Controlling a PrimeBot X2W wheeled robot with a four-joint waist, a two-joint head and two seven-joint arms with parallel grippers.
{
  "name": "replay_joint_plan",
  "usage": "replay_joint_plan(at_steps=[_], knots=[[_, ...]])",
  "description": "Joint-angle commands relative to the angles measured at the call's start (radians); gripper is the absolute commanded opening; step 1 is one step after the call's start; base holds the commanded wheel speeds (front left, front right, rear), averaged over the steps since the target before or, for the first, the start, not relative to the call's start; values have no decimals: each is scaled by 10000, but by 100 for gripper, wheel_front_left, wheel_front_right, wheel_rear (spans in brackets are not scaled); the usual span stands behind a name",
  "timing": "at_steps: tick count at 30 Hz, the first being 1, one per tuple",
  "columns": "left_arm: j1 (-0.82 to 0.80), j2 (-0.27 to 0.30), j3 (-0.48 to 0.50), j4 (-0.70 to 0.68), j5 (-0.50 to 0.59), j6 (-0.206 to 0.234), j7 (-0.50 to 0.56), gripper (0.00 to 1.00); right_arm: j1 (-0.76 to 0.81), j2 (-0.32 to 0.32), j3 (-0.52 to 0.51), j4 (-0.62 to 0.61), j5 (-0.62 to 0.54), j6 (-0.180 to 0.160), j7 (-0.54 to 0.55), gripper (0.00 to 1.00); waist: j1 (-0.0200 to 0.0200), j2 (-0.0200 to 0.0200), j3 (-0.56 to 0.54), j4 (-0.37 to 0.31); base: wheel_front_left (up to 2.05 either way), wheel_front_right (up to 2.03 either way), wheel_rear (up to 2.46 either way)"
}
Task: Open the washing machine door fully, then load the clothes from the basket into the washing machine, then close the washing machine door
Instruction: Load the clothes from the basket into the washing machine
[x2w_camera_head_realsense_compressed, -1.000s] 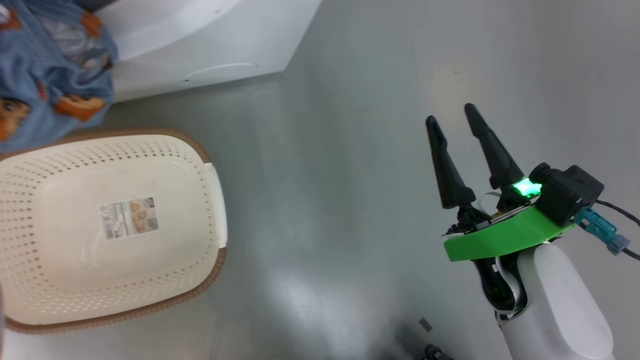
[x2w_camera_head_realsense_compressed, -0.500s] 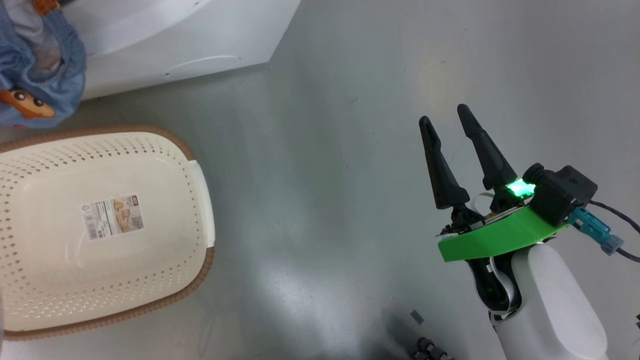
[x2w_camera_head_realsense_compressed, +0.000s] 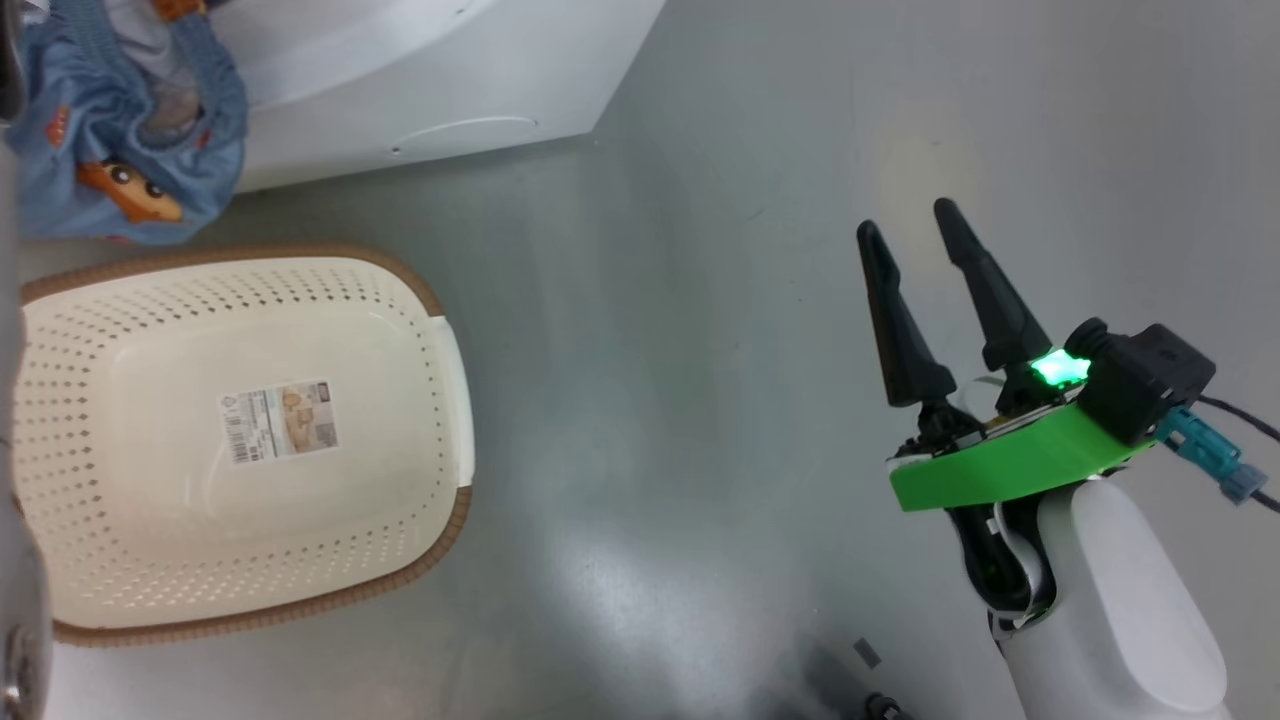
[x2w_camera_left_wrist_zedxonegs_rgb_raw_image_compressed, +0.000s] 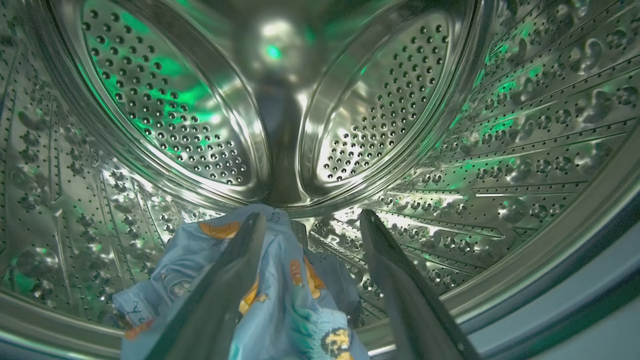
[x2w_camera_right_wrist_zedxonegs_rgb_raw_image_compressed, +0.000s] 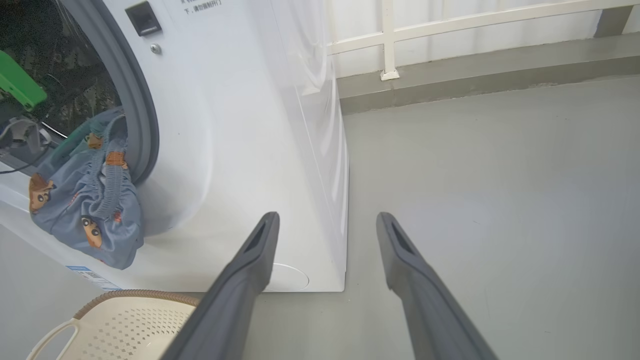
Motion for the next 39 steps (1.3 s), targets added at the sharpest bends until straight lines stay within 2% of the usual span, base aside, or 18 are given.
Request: replay_joint_plan(at_steps=[1, 12, 22, 33, 39], knots=[[332, 349, 114, -547, 153, -60, -46, 100, -10, -59, 95, -255, -49, 27, -48, 100, 0, -1, -115, 154, 0, 0, 0], [2804, 284, 644, -3341, 619, -27, -48, 100, 23, -162, -94, -286, -83, 27, -48, 100, 0, -1, -366, 598, 0, 0, 0], [6215, -25, 1604, -6935, 945, 30, -48, 100, 179, -322, -403, -337, -70, 27, -48, 100, 0, -1, -673, 929, 0, 0, 0], [8958, -236, 2349, -9508, 1104, 7, -49, 100, 366, -473, -545, -419, -69, 27, -48, 100, 0, -1, -840, 1255, 0, 0, 0], [10263, -385, 2526, -10468, 1298, -58, -49, 100, 405, -536, -573, -460, -58, 27, -48, 100, 0, -1, -836, 1354, 0, 0, 0]])
